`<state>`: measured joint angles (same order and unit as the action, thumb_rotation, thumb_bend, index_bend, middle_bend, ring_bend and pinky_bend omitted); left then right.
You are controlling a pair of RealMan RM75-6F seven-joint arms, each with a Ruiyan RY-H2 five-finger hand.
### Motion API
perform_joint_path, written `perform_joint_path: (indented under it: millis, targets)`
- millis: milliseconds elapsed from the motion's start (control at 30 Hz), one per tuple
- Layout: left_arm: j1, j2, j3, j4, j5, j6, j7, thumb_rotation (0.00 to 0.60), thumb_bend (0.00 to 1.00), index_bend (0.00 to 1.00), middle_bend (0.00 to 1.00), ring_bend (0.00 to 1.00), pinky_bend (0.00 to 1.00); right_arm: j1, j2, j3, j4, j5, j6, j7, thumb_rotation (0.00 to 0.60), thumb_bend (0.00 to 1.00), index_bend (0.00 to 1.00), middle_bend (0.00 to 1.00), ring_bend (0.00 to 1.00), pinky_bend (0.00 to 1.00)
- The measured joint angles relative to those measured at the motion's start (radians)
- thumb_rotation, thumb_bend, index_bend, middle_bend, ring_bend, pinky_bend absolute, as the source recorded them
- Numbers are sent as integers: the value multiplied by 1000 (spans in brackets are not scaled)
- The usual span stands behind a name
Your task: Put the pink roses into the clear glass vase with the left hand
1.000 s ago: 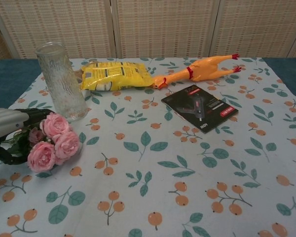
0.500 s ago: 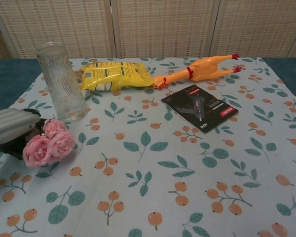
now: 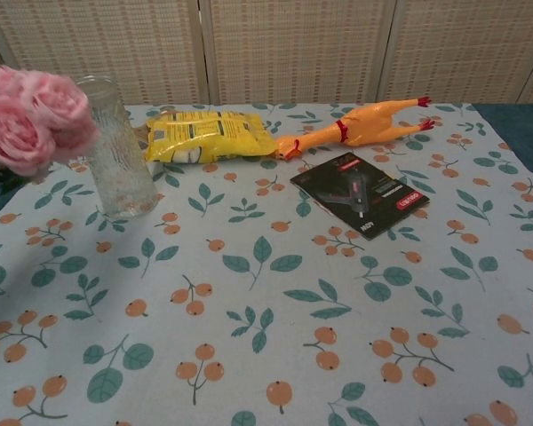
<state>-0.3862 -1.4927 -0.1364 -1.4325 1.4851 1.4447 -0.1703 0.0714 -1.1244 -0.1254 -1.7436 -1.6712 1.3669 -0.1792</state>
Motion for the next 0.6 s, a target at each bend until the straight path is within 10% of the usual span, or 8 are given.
perform_joint_path:
  millis: [300,600]
  targets:
    - [-9,107,-250,-201,-98,54,-637,600,751,753,805,511,203,8,-9,1,-2,9,-27,-11,600,145,0,0,0,0]
    - [-207,118,-478,-187,-289,-101,-714,600,743,755,803,511,202,16,-11,1,-2,21,-49,-18,600,145,0,0,0,0]
